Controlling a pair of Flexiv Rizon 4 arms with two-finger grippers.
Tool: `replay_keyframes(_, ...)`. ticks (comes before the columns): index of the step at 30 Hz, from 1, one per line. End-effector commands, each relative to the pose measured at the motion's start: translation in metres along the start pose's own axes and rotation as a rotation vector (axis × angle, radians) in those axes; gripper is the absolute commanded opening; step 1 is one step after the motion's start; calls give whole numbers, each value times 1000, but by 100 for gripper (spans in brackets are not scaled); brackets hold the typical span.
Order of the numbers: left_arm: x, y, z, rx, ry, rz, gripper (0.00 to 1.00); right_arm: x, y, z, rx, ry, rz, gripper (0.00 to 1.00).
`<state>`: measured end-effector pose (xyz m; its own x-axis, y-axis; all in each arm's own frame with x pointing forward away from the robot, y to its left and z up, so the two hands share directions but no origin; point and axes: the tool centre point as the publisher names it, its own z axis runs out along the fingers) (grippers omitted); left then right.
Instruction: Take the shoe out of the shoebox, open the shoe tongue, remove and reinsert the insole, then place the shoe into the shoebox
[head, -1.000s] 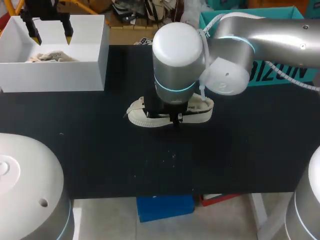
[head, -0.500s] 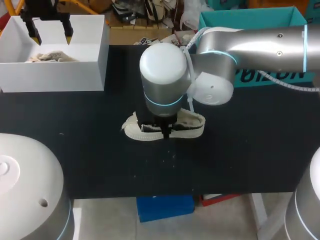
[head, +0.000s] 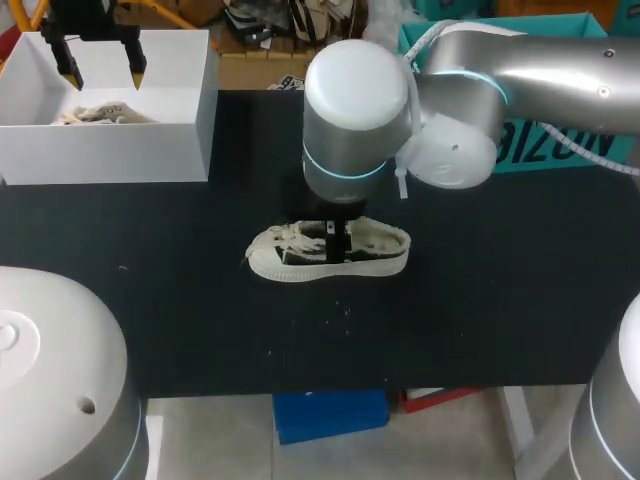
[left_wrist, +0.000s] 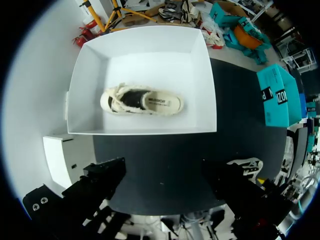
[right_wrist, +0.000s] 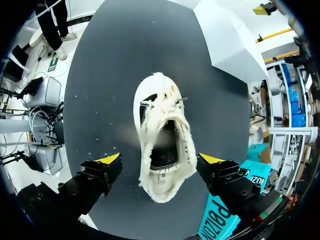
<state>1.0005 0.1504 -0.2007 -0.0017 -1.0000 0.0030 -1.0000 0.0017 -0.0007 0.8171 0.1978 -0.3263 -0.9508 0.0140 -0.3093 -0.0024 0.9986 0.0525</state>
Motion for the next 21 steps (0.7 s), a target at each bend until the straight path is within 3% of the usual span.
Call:
replay_keyframes(1,0,0,-1,-1,-1,-1,100,-7,-24,-17,-107,39,-27,100)
replay_keyframes(7,0,0,-1,-1,-1,-1,100,-13,-44,-19,-196,50,0,100)
replay_keyframes(10,0,0,-1,-1,-1,-1,100,-20,-56,-24,-342,-15,36,100)
replay_keyframes(13,0,0,-1,-1,-1,-1,100,-27,-72,-28,-435,-75,47,100)
replay_keyframes(16,0,0,-1,-1,-1,-1,100,-29,-88,-30,-504,-66,21,100)
replay_keyframes(21,0,0,-1,-1,-1,-1,100,-29,-95,-31,-519,-48,-1,100)
